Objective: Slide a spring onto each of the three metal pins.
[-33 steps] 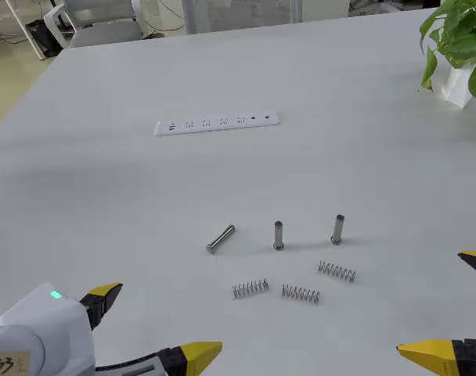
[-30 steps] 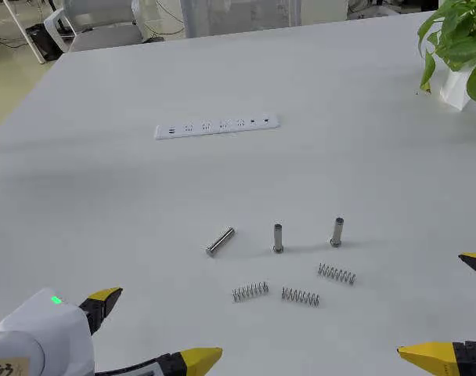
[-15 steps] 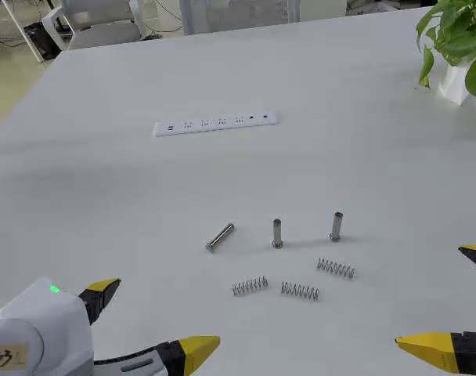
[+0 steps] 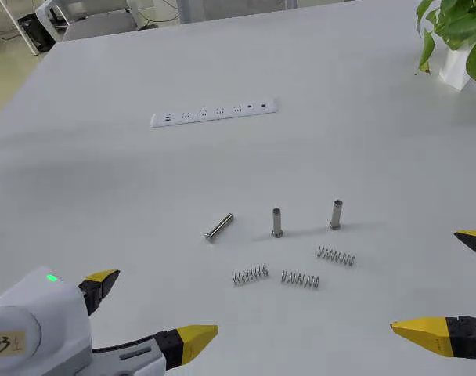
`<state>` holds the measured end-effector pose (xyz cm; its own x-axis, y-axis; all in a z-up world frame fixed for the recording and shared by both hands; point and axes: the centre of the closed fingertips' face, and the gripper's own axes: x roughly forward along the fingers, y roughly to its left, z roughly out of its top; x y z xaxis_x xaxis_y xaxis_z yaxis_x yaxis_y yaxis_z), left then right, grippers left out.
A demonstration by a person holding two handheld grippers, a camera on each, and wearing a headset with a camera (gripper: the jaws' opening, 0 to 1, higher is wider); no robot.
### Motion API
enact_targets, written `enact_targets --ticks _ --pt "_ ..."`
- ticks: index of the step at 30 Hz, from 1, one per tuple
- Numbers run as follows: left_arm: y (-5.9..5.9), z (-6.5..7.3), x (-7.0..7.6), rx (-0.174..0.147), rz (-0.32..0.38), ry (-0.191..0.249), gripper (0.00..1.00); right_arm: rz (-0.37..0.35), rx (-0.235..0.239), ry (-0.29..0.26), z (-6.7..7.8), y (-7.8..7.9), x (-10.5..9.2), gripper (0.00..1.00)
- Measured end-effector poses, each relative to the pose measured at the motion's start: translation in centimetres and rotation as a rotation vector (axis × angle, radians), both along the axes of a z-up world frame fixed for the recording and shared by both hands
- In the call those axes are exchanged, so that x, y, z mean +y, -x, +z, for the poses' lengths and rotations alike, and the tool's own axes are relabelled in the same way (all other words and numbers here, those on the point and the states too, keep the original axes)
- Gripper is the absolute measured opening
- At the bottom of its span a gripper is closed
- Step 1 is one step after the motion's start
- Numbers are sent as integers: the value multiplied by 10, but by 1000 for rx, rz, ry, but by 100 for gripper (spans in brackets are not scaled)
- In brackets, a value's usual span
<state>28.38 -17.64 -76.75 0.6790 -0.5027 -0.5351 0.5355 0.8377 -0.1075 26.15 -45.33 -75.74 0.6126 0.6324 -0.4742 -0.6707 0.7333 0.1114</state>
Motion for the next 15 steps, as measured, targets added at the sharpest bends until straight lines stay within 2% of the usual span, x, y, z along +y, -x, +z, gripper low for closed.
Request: enact_targets --ticks 5,15 --pt "-4 0 1 6 0 5 99 1 1 -1 -1 -1 1 99" --pt "-16 0 1 31 -55 -35 99 -6 -4 -1 2 -3 -5 99"
